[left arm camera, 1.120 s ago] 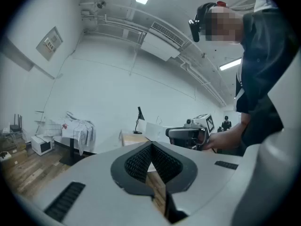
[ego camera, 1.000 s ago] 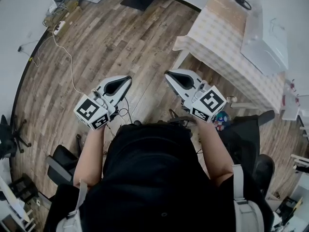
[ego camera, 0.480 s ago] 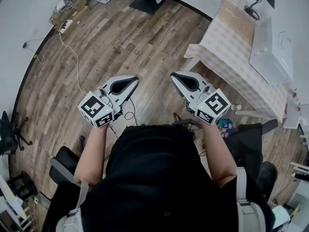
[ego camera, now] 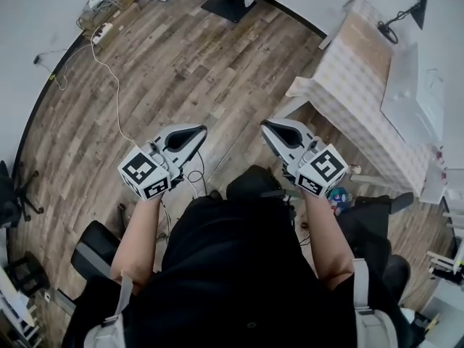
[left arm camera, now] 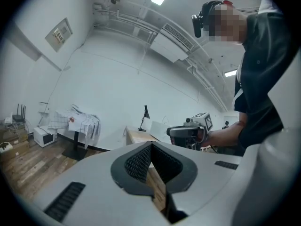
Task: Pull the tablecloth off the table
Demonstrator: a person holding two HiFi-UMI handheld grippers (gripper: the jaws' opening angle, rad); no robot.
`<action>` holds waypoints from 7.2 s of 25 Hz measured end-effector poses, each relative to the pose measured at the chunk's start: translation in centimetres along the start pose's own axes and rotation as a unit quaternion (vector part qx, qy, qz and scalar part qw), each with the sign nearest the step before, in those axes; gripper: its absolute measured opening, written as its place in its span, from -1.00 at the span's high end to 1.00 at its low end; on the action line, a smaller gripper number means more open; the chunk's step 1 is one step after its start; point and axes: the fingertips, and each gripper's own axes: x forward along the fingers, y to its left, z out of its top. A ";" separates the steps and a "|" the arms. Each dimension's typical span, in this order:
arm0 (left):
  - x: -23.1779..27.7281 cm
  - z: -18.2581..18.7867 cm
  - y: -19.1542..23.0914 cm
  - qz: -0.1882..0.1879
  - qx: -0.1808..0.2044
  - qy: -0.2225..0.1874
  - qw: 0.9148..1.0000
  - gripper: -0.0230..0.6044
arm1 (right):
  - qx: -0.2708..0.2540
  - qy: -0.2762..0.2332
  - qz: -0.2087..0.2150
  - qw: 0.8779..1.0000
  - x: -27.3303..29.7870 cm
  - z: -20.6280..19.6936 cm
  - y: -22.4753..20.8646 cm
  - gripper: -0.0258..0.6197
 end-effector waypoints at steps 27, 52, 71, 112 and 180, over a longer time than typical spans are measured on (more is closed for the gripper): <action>21.6 6.9 14.8 0.036 0.004 0.030 0.999 0.89 | 0.041 -0.176 0.197 0.964 5.3 9.2 -22.9 0.86; 30.9 17.6 51.6 -0.003 0.003 -0.012 1.000 0.89 | 0.121 -0.151 0.158 0.968 33.4 18.2 -49.3 0.86; 46.4 21.4 72.4 -0.031 -0.010 0.046 0.998 0.89 | 0.090 -0.121 0.107 0.983 47.9 19.6 -72.8 0.37; 76.0 25.2 120.5 -0.216 0.137 0.251 0.934 0.46 | 0.063 0.177 -0.093 0.978 78.4 14.8 -117.1 0.11; 76.3 24.9 117.3 -0.277 0.308 0.337 0.846 0.89 | -0.005 0.309 -0.131 0.942 75.2 14.6 -115.2 0.85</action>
